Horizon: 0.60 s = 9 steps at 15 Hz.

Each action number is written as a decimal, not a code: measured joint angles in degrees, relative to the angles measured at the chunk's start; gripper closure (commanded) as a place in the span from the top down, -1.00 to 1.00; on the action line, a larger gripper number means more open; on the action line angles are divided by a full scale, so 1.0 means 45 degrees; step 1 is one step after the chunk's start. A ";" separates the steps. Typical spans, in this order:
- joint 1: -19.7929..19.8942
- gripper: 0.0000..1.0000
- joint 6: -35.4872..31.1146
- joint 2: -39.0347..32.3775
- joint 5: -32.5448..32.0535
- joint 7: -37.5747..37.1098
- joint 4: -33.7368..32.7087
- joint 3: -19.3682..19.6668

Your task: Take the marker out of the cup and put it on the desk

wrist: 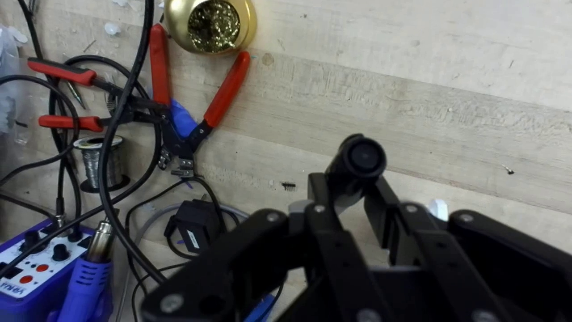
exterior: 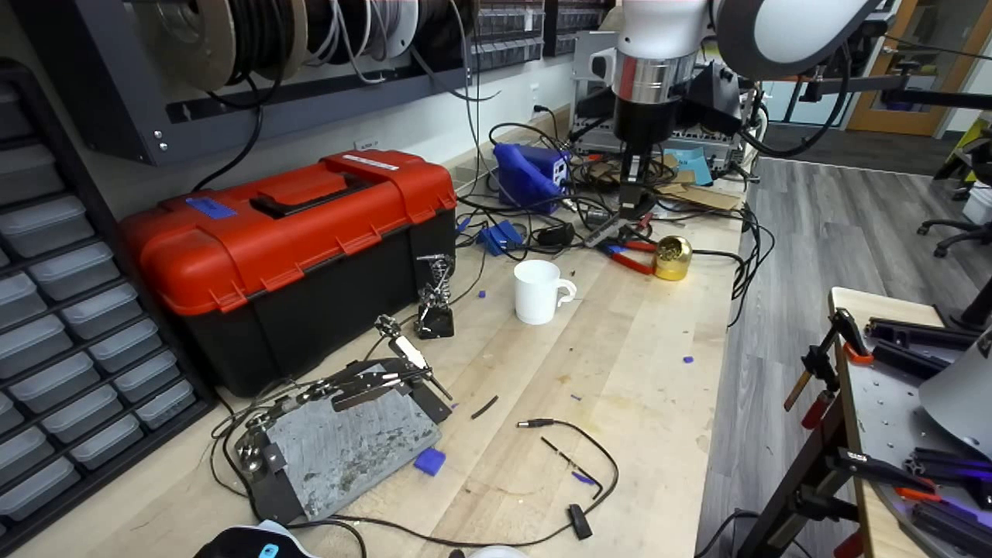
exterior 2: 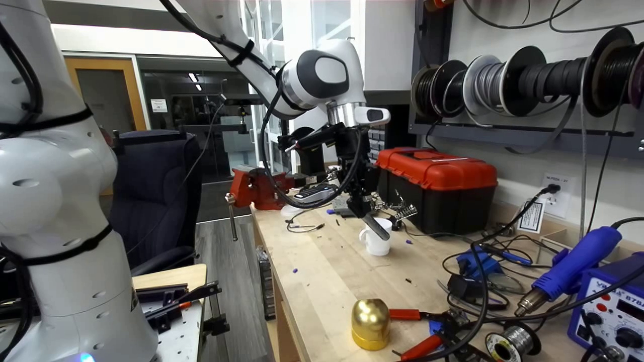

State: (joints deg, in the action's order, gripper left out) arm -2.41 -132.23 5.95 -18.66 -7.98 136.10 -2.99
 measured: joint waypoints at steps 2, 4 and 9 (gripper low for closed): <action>0.0139 -0.87 -0.0551 0.0092 -0.0294 -0.0222 0.0185 0.0027; 0.0277 -0.87 -0.1074 0.0316 -0.0559 -0.0465 0.0466 0.0094; 0.0628 -0.87 -0.2279 0.1056 -0.0611 -0.1085 0.1688 0.0190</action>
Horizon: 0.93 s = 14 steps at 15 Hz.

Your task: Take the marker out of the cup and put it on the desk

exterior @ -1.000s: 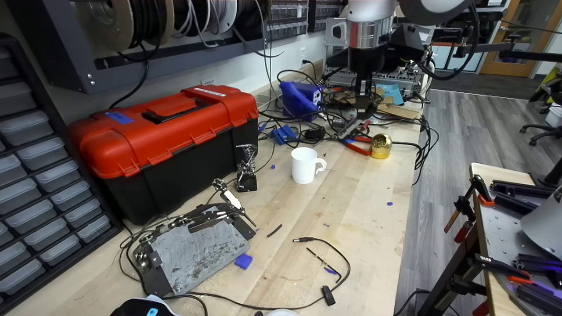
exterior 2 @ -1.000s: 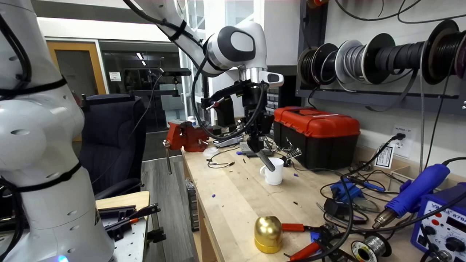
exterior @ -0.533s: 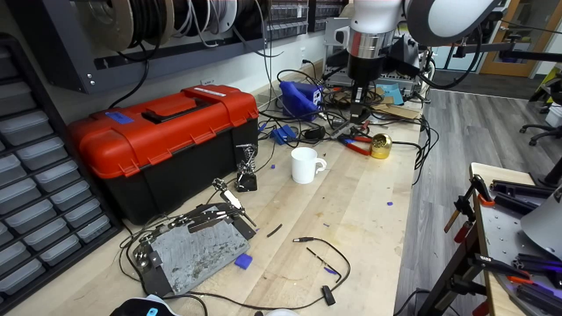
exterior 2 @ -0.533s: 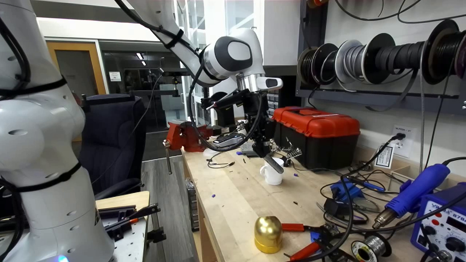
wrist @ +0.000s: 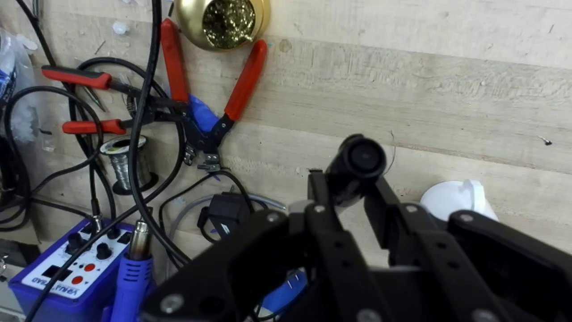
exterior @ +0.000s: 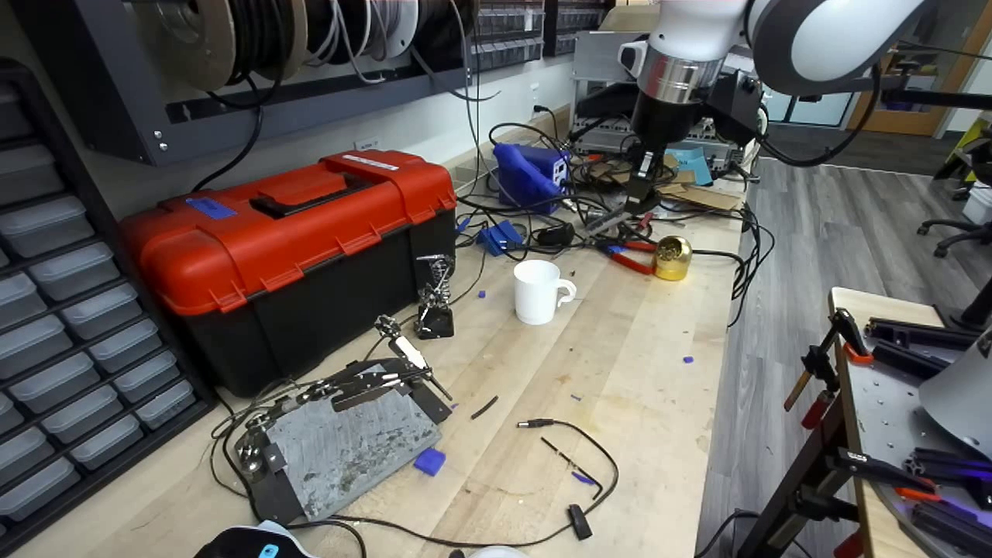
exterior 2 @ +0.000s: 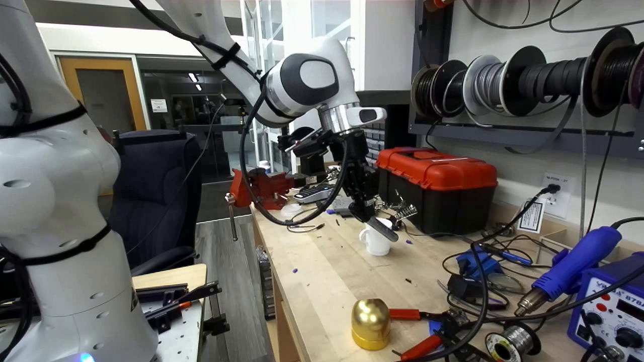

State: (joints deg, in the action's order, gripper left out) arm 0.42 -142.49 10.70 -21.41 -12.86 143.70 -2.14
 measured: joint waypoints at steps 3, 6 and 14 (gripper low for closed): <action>0.0091 -0.87 -0.0733 0.0174 0.0007 -0.0454 0.0886 -0.0002; 0.0178 -0.87 -0.1514 0.0174 -0.0006 -0.0831 0.1618 -0.0031; 0.0738 -0.87 -0.2898 -0.0178 -0.1095 -0.1596 0.2399 -0.0323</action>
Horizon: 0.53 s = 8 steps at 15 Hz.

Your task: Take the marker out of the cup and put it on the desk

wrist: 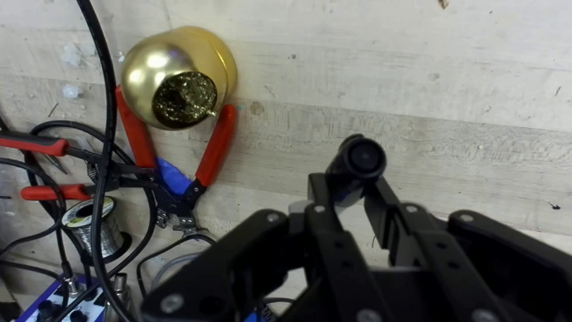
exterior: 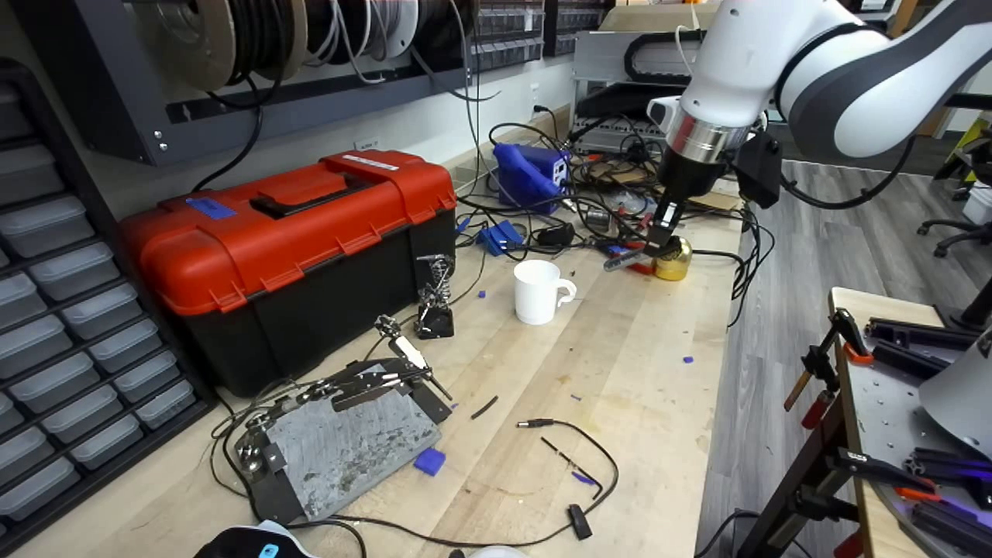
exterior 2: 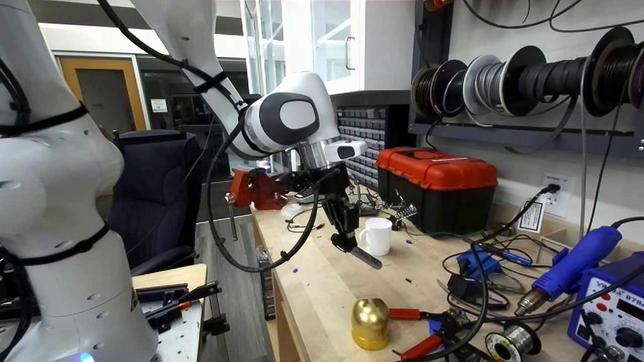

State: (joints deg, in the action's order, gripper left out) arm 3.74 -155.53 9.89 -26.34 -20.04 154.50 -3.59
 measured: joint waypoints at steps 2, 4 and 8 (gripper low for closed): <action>0.0099 -0.87 -0.0316 -0.0319 -0.0404 -0.0343 -0.0006 -0.0065; 0.0174 -0.87 -0.0703 -0.0713 -0.0848 -0.0720 -0.0060 -0.0067; 0.0224 0.14 -0.1125 -0.1489 -0.1560 -0.1355 -0.0357 -0.0053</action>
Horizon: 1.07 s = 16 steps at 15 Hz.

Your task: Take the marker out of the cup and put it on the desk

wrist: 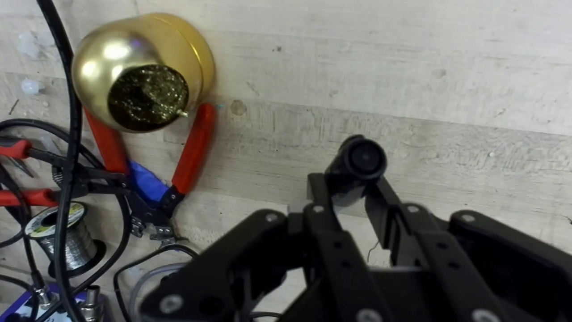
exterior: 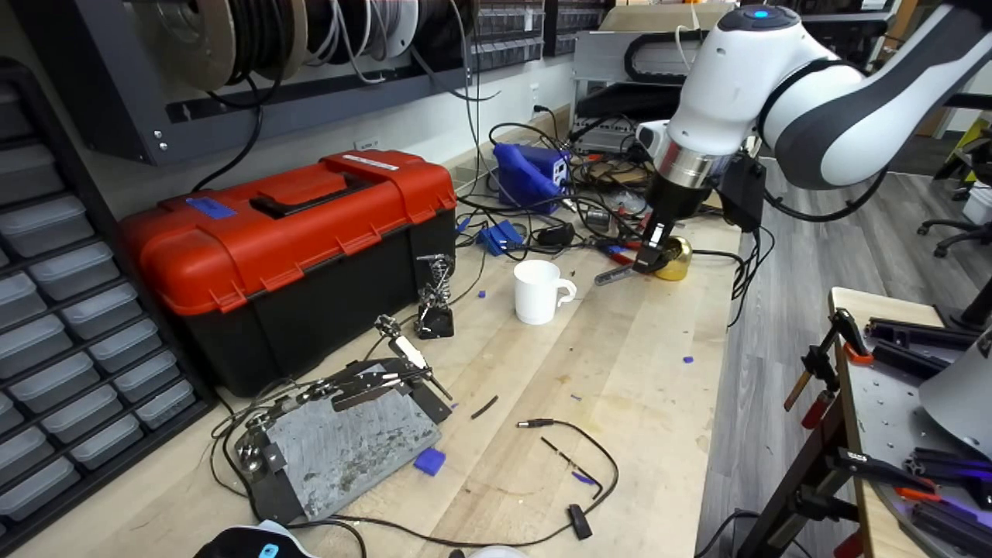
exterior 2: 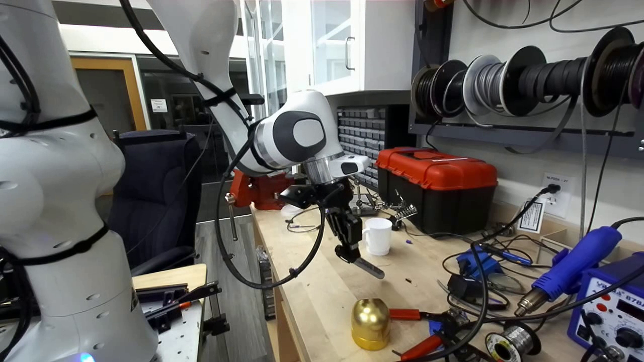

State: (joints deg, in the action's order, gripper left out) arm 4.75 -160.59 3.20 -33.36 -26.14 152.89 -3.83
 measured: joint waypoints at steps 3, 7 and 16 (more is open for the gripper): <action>-0.0003 0.51 -0.0014 -0.0292 -0.0027 -0.0039 -0.0179 -0.0001; -0.0005 0.96 -0.0013 -0.0326 -0.0027 -0.0042 -0.0349 0.0010; -0.0041 1.00 0.0382 -0.0302 0.1795 0.0428 -0.0634 -0.0004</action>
State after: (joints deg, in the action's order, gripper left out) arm 4.56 -158.87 1.84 -25.28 -24.21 150.04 -3.85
